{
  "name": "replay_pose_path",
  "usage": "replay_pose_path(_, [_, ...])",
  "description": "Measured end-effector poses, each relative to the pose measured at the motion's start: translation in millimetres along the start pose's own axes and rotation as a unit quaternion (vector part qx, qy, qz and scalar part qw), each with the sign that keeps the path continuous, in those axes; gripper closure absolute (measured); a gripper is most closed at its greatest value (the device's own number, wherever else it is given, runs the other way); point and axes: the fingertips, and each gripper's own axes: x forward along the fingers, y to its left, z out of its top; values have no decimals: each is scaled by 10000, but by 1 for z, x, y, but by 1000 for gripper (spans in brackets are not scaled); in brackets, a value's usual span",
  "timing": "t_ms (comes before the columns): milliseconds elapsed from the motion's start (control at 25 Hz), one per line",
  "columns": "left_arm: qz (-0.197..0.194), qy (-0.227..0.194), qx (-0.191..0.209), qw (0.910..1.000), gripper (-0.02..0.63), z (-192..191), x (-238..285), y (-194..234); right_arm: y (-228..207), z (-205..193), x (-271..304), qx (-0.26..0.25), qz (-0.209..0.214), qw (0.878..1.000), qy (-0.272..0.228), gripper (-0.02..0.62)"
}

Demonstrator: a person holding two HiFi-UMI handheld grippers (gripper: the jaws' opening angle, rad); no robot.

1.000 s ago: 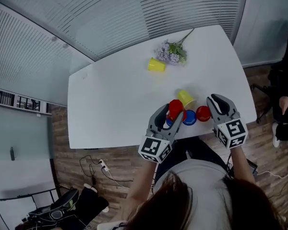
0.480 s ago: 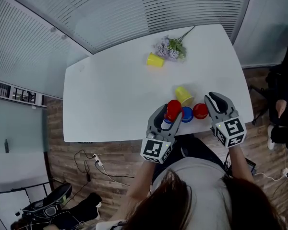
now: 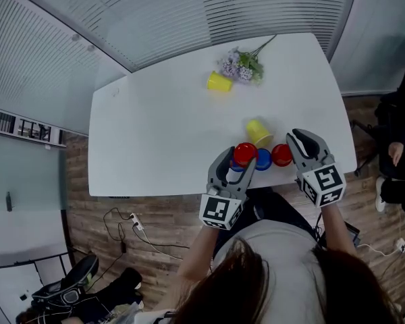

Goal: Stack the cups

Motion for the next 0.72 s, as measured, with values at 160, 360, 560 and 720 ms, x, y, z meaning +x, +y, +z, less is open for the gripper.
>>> replay_pose_path(160, [-82,5,-137,9999,346,2,-1,1,3,0,6,6,105,9999,96,503])
replay_pose_path(360, [-192,35,-312,9993,336,6,-9,2,3,7,12,-51,221,9996,194,502])
replay_pose_path(560, [-219,62,-362,9991,337,11,-20,2,3,14,19,-173,369,9988,271,502])
replay_pose_path(720, [-150,47,-459,9988,346,16,-31,8,8,19,27,-174,513,9981,302,503])
